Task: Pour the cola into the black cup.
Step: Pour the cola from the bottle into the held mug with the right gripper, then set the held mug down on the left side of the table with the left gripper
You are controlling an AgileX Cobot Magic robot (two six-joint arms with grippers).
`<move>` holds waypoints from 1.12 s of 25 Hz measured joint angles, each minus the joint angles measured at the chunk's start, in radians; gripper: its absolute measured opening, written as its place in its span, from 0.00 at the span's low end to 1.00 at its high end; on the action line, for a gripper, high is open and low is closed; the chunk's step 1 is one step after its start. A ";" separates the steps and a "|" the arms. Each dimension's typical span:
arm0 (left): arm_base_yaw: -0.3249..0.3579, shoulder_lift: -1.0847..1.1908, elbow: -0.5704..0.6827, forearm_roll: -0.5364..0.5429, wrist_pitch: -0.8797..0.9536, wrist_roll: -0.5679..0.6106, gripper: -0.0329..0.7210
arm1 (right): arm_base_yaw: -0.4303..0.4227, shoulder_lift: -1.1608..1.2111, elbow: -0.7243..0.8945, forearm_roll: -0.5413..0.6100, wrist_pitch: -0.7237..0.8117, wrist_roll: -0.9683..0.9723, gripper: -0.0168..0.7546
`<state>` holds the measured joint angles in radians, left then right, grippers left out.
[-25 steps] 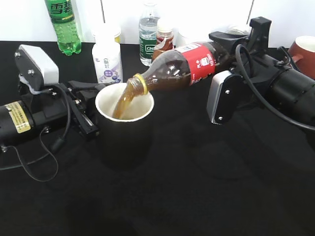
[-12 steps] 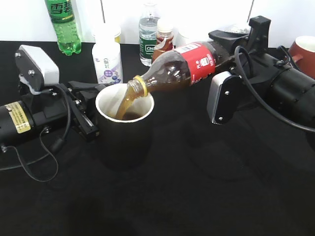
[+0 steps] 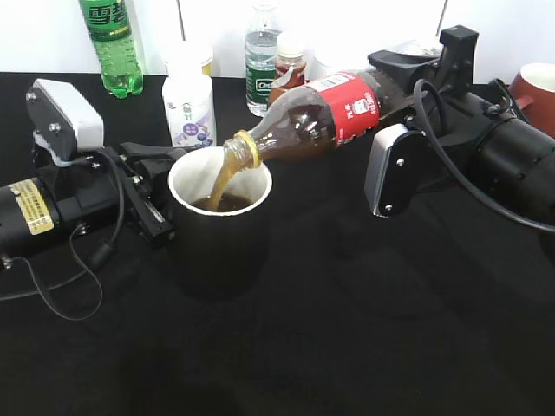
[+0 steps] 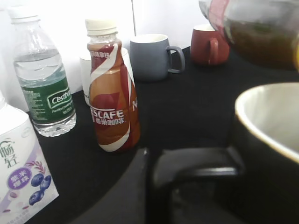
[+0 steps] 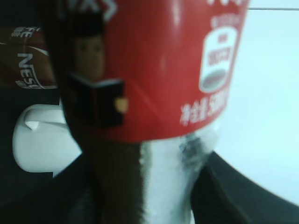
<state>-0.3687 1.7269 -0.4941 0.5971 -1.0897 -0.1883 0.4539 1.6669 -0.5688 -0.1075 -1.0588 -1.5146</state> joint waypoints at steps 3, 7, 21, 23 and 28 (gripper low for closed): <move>0.000 0.000 0.000 0.000 0.000 0.000 0.09 | 0.000 0.000 0.000 0.000 -0.002 0.000 0.50; 0.000 0.000 0.000 -0.002 0.000 0.001 0.09 | 0.000 -0.002 0.000 0.000 -0.008 0.000 0.50; 0.000 0.000 0.000 -0.065 -0.039 0.003 0.09 | 0.000 -0.003 0.000 -0.064 -0.011 0.687 0.50; 0.000 0.000 0.000 -0.077 -0.040 0.003 0.09 | 0.000 -0.003 0.000 -0.059 -0.007 1.046 0.50; 0.000 0.000 0.009 -0.215 -0.041 0.033 0.09 | 0.000 -0.003 0.000 0.141 0.111 1.538 0.50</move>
<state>-0.3687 1.7269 -0.4855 0.3820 -1.1309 -0.1549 0.4539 1.6639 -0.5688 0.0339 -0.9483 0.0234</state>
